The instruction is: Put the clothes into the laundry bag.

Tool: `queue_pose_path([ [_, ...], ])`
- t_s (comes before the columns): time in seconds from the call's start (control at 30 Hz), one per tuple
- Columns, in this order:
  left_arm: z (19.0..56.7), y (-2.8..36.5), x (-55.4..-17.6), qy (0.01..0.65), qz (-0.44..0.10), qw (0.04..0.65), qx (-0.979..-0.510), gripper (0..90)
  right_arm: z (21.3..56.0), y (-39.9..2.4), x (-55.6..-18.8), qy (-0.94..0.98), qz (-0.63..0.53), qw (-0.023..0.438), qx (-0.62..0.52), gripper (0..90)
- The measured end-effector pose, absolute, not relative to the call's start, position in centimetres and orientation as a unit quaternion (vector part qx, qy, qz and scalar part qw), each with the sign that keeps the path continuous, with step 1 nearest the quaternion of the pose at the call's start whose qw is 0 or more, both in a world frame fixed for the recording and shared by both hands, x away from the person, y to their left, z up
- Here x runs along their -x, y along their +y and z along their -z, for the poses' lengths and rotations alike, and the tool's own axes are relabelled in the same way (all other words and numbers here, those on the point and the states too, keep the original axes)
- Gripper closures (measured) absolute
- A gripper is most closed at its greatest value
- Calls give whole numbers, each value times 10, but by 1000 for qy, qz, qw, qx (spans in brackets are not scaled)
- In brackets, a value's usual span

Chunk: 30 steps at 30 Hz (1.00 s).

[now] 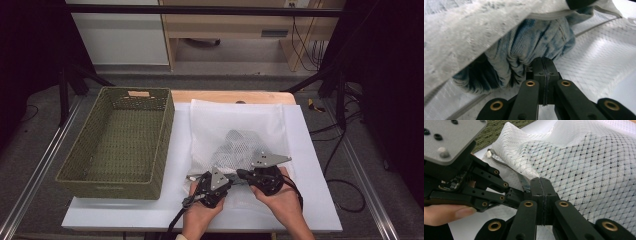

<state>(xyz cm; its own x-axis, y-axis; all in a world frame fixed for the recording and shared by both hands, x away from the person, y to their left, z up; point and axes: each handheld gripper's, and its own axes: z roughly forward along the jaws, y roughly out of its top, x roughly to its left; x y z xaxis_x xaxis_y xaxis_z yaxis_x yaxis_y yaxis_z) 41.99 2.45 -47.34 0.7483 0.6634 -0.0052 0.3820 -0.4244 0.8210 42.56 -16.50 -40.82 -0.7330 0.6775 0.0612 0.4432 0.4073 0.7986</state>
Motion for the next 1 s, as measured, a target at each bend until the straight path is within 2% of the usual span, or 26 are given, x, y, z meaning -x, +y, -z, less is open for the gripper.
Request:
queue_pose_path([
  [0.37, 476, 15, -424, 333, -186, 428, -819, 900, 411, -160, -424, 831, -412, 152, -341, 900],
  [1.0, 476, 15, -432, 344, -190, 429, -813, 900, 415, -156, -425, 833, -403, 163, -343, 900],
])
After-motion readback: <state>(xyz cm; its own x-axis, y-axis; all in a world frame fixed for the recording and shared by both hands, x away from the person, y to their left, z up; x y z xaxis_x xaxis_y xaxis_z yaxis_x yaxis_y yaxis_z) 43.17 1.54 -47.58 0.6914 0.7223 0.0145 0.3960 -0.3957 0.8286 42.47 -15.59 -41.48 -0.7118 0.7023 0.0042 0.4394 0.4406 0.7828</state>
